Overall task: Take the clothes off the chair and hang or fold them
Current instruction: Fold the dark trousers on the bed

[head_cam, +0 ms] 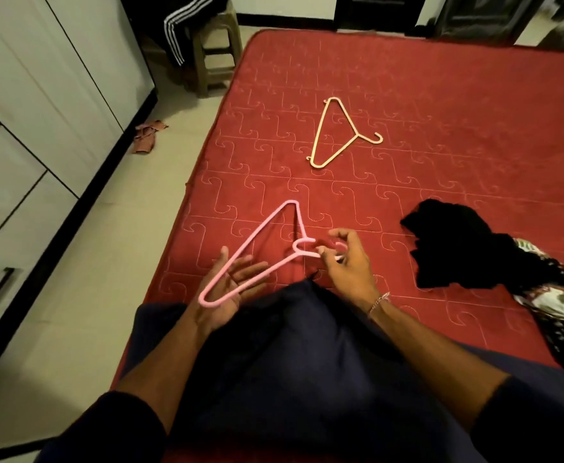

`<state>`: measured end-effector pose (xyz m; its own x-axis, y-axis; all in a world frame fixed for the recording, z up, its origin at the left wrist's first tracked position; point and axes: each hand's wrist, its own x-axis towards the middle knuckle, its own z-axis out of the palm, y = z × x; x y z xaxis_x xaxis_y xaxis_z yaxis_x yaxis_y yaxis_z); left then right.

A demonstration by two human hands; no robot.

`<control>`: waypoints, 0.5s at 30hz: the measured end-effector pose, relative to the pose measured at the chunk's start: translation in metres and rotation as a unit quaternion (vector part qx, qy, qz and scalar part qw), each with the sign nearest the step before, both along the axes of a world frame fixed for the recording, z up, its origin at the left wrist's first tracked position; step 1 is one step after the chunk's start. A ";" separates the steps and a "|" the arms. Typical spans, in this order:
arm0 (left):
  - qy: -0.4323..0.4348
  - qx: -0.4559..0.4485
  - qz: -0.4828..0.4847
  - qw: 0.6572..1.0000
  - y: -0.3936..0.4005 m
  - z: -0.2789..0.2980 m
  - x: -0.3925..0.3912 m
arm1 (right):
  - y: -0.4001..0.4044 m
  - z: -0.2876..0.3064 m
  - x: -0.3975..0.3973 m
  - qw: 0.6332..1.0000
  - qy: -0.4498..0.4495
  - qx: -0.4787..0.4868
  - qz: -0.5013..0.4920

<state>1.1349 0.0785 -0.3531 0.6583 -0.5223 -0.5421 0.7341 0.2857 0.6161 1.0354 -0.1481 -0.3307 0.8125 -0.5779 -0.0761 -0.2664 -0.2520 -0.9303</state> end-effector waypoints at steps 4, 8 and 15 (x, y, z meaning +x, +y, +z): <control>-0.042 0.101 -0.061 0.992 0.004 0.005 -0.032 | 0.007 0.021 -0.020 0.977 -0.027 0.191 -0.088; -0.059 0.123 -0.088 0.987 0.009 -0.005 -0.058 | 0.019 0.022 -0.040 0.912 -0.029 0.398 -0.098; -0.206 0.392 0.016 0.896 0.026 -0.012 -0.068 | 0.023 0.029 -0.068 0.947 0.026 0.318 -0.040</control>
